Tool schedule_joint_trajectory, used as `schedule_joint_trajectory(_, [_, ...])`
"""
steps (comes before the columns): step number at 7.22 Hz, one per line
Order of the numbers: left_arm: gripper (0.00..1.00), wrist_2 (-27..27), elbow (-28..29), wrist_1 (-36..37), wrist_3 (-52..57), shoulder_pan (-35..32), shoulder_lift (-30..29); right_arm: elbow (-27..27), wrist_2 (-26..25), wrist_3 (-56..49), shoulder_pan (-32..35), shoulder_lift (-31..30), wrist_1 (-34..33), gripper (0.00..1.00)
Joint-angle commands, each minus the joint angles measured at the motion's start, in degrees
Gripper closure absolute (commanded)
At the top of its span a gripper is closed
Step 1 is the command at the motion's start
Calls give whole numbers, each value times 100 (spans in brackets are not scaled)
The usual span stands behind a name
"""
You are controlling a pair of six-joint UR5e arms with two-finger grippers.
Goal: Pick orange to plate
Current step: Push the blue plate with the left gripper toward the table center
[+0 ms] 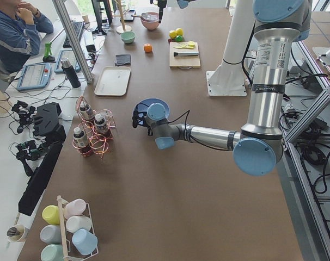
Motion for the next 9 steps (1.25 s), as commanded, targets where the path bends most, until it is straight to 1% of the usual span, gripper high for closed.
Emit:
schedule_joint_trajectory(1, [100,583,-86,101,-1084,734,-860,8,18,0,0,-1,0,0])
schedule_joint_trajectory(2, [100,1076,-121,781,-1206,1131,-1342,8,18,0,0,-1,0,0])
schedule_joint_trajectory(3, [100,1551,-112,1649,-1208,1509,-1921,8,18,0,0,7,0,0])
schedule_joint_trajectory(4, [100,2269,-51,2371,-1190,2061,-2422,8,18,0,0,7,0,0])
schedule_joint_trajectory(5, [100,2624,10,2875,-1190,2267,-2784,0,18,0,0,7,0,0])
schedule_joint_trajectory(6, [100,2636,11,2993,-1181,2260,-2814,-1,18,0,0,7,0,0])
schedule_joint_trajectory(8, [100,2654,28,3003,-1033,2251,-2762,8,18,0,0,7,0,0])
schedule_joint_trajectory(9, [100,2741,37,3037,-988,2251,-2753,0,18,0,0,16,0,0])
